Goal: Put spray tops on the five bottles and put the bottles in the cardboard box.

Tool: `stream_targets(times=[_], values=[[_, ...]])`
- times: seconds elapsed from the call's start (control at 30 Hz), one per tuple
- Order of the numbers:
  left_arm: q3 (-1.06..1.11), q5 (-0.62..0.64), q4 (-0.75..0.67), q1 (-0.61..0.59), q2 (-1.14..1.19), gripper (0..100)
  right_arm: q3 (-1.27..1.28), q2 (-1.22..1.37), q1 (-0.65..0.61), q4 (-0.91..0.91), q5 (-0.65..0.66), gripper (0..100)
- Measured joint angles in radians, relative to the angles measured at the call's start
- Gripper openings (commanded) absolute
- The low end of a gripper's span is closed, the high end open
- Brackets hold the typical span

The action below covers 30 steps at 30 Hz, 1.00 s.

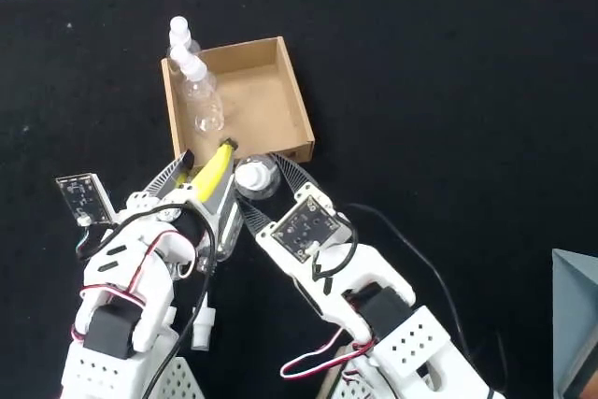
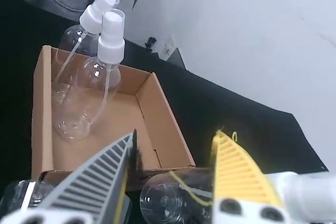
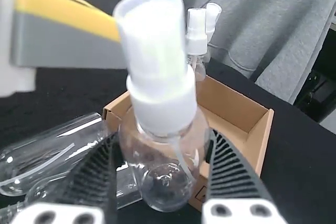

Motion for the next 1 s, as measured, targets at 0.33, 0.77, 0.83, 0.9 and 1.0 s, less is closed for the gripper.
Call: stream_targets(times=[0.33, 0.77, 0.83, 0.9, 1.0], values=[[0.000, -0.127, 0.000, -0.110, 0.000, 22, 0.000, 0.000, 0.000, 0.000, 0.000, 9.3], [0.078, -0.195, 0.000, -0.410, 0.000, 22, 0.000, 0.000, 0.000, 0.000, 0.000, 9.3], [0.106, -0.227, 0.000, -0.422, 0.000, 22, 0.000, 0.000, 0.000, 0.000, 0.000, 9.3], [0.132, -0.256, 0.000, -0.445, 0.000, 22, 0.000, 0.000, 0.000, 0.000, 0.000, 9.3], [0.152, -0.293, 0.000, -0.486, 0.000, 22, 0.000, 0.000, 0.000, 0.000, 0.000, 9.3]])
